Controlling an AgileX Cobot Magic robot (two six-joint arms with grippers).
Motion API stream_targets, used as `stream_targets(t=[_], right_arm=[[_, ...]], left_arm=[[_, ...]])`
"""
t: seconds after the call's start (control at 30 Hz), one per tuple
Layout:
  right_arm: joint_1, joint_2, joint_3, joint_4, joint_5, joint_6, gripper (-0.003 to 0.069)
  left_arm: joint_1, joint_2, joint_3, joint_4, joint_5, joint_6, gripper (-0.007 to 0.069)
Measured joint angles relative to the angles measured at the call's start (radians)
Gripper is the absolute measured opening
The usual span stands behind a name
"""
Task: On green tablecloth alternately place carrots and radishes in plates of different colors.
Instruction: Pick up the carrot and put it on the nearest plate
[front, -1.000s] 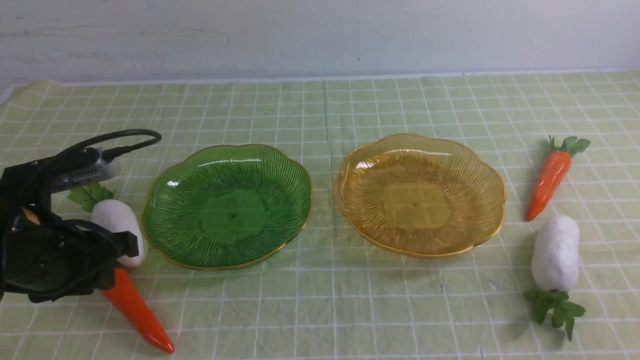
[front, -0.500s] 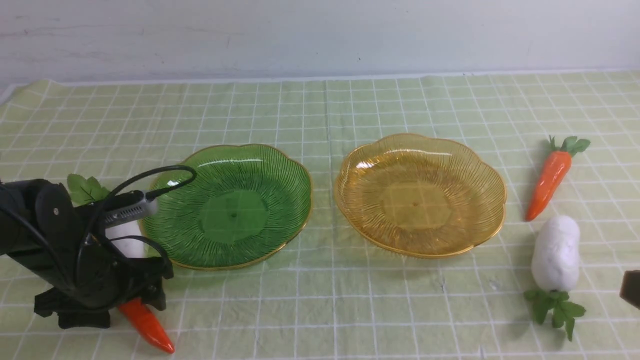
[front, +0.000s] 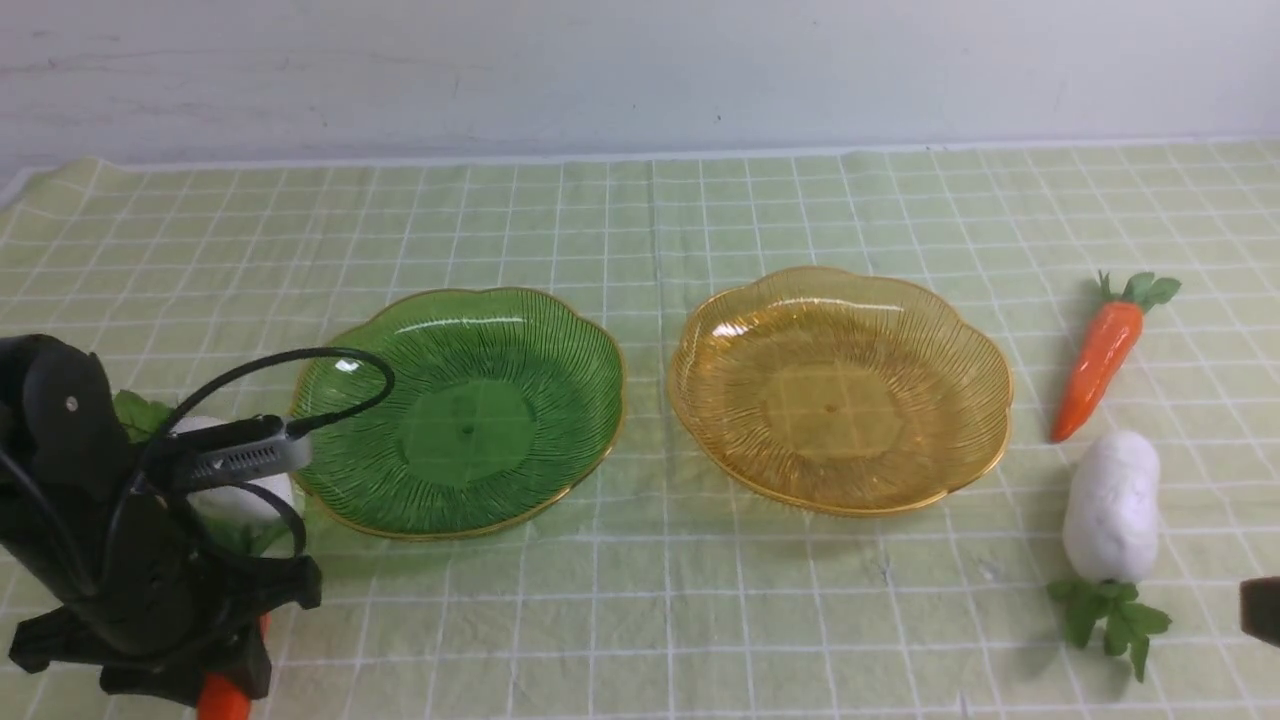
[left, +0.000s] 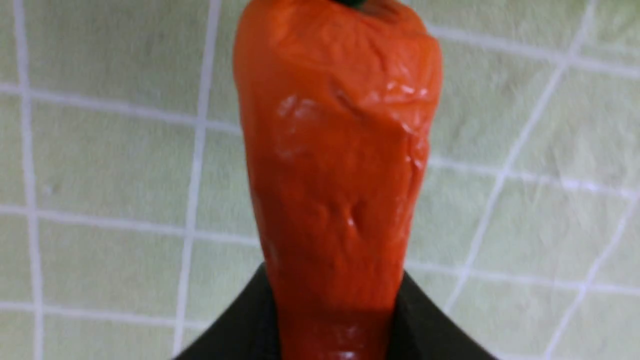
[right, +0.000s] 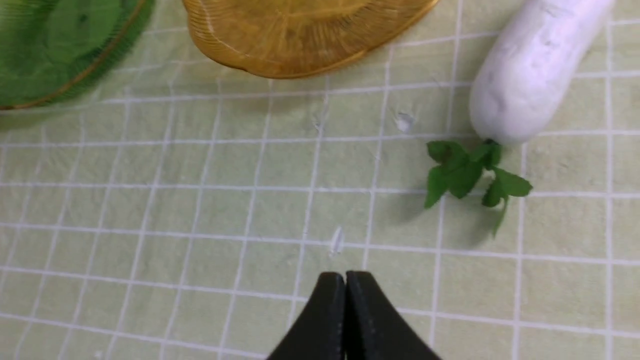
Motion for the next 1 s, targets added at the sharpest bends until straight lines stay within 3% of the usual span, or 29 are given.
stream_targets(t=[0.13, 0.27, 0.37, 0.4, 0.53, 0.6, 0.8, 0.9, 1.0], right_arm=[[0.000, 0.091, -0.095, -0.152, 0.013, 0.102, -0.0006], [0.000, 0.204, -0.180, -0.278, 0.017, 0.175, 0.0037], [0.000, 0.261, -0.217, -0.289, 0.016, 0.183, 0.0079], [0.000, 0.316, -0.245, -0.289, 0.006, 0.183, 0.0120], [0.000, 0.402, -0.269, -0.290, -0.046, 0.183, 0.0214], [0.000, 0.487, -0.272, -0.280, -0.101, 0.190, 0.0332], [0.000, 0.669, -0.274, -0.256, -0.221, 0.209, 0.0544], [0.000, 0.764, -0.274, -0.253, -0.276, 0.209, 0.0584], [0.000, 0.864, -0.288, -0.251, -0.315, 0.218, 0.0594]], left_arm=[[-0.001, -0.153, -0.002, -0.057, 0.028, 0.078, 0.0207], [-0.002, -0.262, -0.041, -0.206, 0.005, 0.280, 0.0207], [-0.003, -0.275, -0.093, -0.312, -0.008, 0.412, 0.0207], [-0.003, -0.260, -0.134, -0.394, -0.009, 0.481, 0.0207], [-0.003, -0.196, -0.214, -0.501, -0.011, 0.591, 0.0207], [-0.004, -0.115, -0.281, -0.555, -0.031, 0.682, 0.0207], [-0.004, 0.090, -0.396, -0.574, -0.084, 0.767, 0.0207], [-0.004, 0.188, -0.429, -0.573, -0.128, 0.769, 0.0227], [-0.004, 0.271, -0.444, -0.576, -0.196, 0.769, 0.0323]])
